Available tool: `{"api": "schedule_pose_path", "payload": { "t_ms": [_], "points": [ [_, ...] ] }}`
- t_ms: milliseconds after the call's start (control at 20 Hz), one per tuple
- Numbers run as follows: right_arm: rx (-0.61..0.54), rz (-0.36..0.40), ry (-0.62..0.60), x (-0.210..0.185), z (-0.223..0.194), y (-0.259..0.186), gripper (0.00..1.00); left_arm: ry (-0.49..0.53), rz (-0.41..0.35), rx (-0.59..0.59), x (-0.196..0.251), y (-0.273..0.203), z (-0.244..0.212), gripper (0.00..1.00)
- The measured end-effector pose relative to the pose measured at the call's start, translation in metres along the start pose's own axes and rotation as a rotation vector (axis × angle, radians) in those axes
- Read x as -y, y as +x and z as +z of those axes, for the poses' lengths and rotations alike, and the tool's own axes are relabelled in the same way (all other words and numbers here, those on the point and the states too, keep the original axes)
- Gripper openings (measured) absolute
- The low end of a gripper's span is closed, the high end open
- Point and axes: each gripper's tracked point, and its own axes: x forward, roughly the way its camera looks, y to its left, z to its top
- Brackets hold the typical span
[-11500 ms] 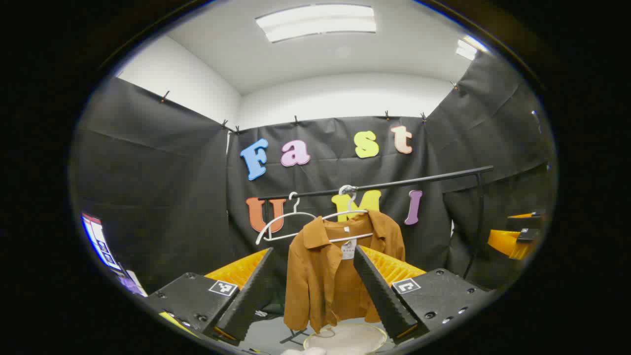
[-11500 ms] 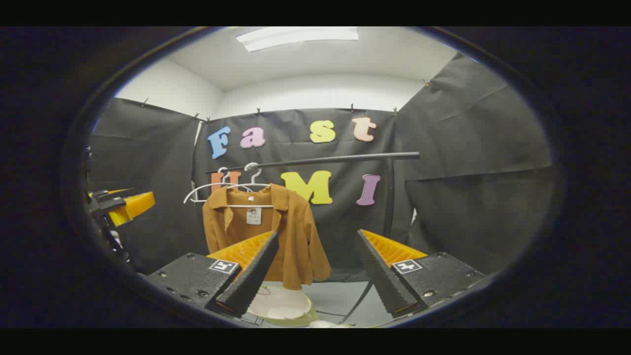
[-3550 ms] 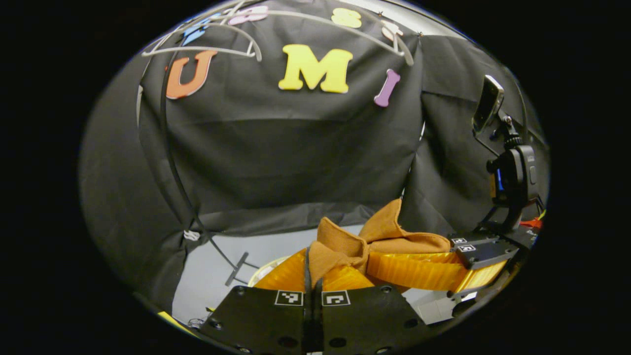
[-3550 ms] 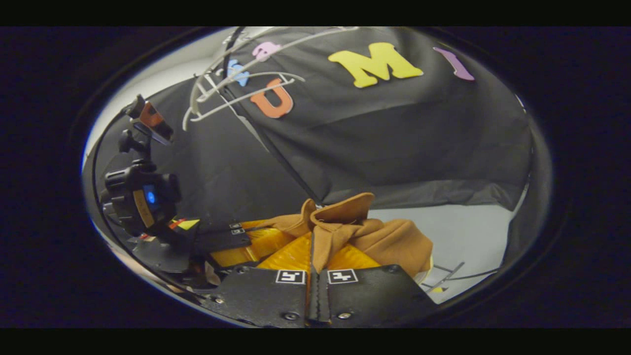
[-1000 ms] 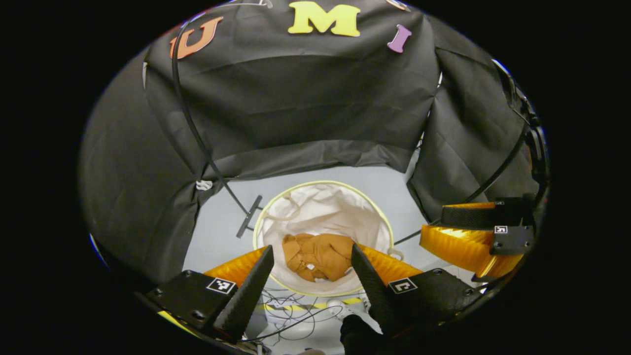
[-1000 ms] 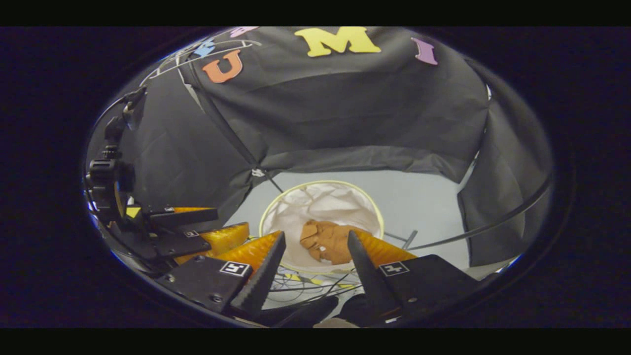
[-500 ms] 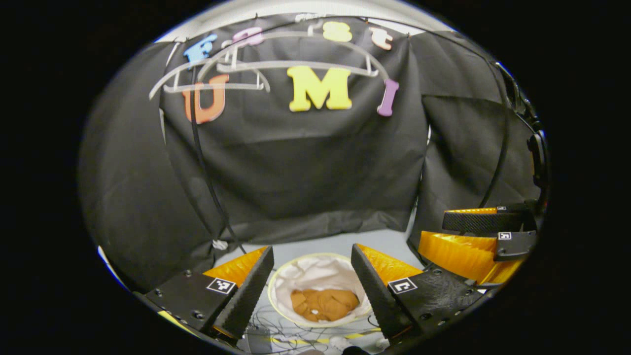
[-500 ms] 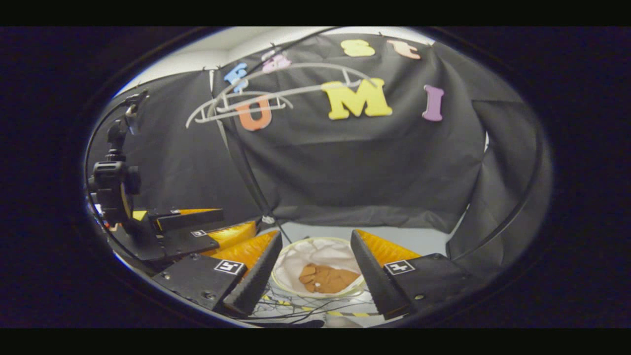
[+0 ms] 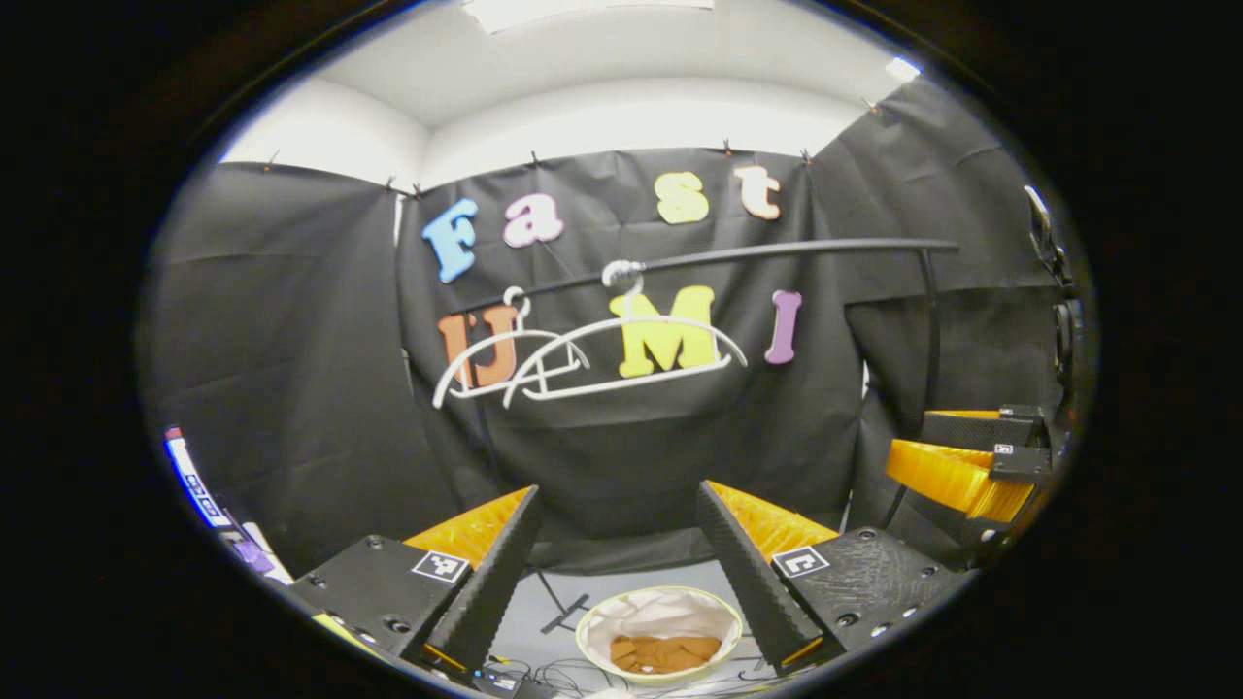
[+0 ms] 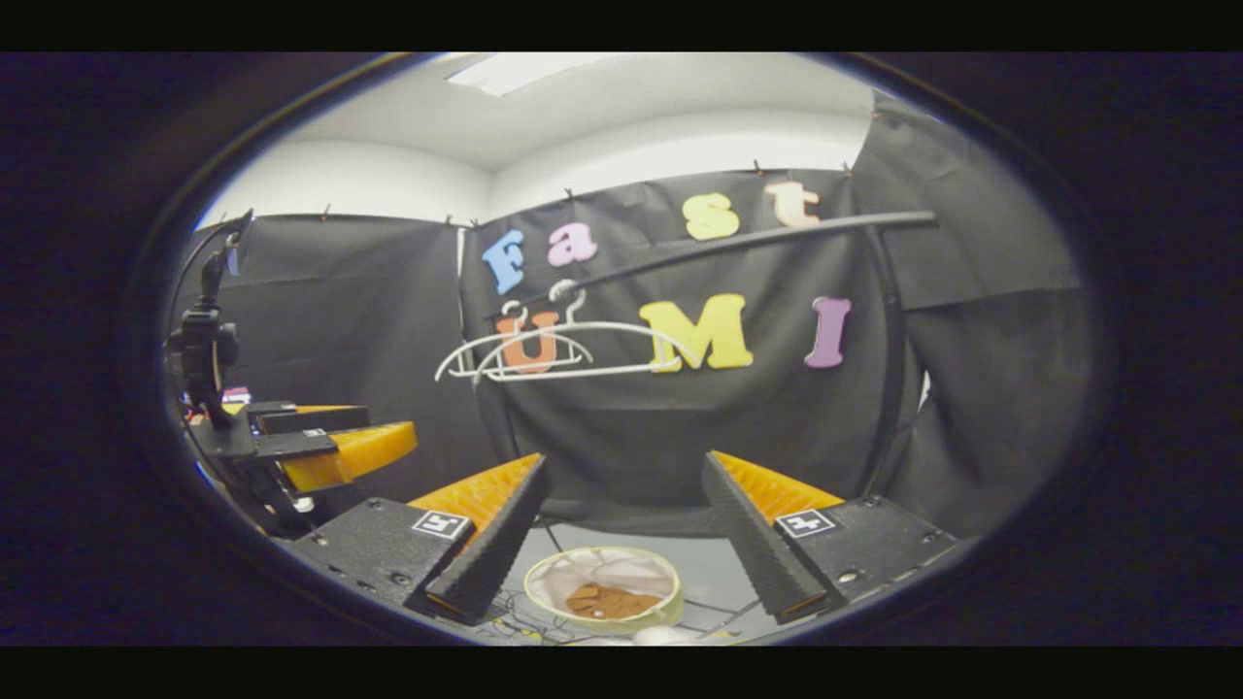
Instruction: Grasp the clothes on the hanger with both hands and then place them into the laundry hamper below.
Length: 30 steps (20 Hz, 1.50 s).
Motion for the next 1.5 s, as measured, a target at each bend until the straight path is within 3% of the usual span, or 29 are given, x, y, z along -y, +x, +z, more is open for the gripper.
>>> {"api": "schedule_pose_path", "payload": {
  "t_ms": [300,500,1500],
  "points": [
    [0.056,-0.007,-0.005,-0.002,0.019,-0.058,0.99,-0.056,0.070,0.131,-0.019,-0.059,0.046,0.98],
    [0.090,-0.056,-0.006,-0.001,0.030,-0.073,0.99,-0.038,0.045,0.153,-0.021,-0.075,0.041,0.99],
    [0.107,-0.111,-0.048,-0.057,0.032,-0.064,0.99,-0.034,-0.028,0.204,-0.086,-0.076,0.047,0.99]
  ]
}}
